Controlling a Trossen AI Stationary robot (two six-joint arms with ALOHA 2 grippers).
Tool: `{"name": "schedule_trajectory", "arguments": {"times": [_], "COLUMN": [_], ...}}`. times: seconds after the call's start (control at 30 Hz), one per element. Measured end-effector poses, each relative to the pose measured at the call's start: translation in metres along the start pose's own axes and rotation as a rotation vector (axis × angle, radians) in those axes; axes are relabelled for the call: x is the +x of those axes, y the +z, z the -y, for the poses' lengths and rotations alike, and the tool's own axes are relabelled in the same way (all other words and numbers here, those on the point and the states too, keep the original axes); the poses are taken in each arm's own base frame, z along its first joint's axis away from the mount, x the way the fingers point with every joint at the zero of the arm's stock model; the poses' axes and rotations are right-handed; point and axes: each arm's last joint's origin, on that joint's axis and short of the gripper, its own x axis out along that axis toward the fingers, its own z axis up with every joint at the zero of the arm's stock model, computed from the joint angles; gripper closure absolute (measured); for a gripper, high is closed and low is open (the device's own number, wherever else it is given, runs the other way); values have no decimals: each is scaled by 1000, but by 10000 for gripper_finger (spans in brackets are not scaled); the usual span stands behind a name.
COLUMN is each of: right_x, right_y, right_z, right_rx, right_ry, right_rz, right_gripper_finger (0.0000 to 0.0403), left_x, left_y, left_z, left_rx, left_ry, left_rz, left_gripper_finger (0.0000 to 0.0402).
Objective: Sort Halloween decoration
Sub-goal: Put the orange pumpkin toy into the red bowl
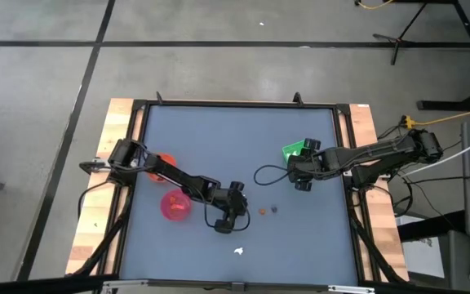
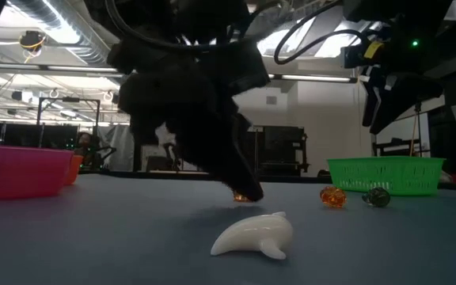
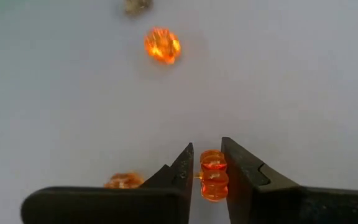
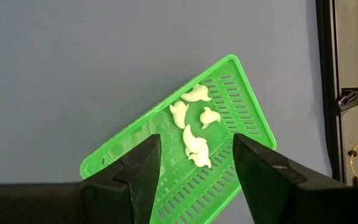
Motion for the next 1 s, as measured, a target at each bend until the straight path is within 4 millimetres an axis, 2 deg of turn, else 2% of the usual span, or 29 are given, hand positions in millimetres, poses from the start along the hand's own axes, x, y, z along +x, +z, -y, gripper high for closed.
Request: {"name": "schedule_trajectory", "arguments": {"times": [0.2, 0.47, 0.73, 0.87, 1.0], "right_x": [0, 0, 0, 0, 0], "right_y": [0, 1, 2, 2, 5], "right_z": [0, 0, -1, -1, -2], "right_rx": [1, 7, 10, 13, 23], "right_ry": [1, 4, 30, 32, 37], "right_rz": [3, 14, 14, 19, 41], "right_gripper_finger": [203, 203, 203, 203, 203], "left_x": [-22, -70, -127, -147, -157], "left_y": [14, 18, 5, -7, -21], "left_z": [-2, -4, 7, 18, 29], "left_rx": [-1, -61, -265, -342, -407], "left_ry": [9, 34, 3, 25, 73], "left_rz": [50, -58, -271, -412, -572], "left_gripper_finger": [360, 359, 359, 359, 359]}}
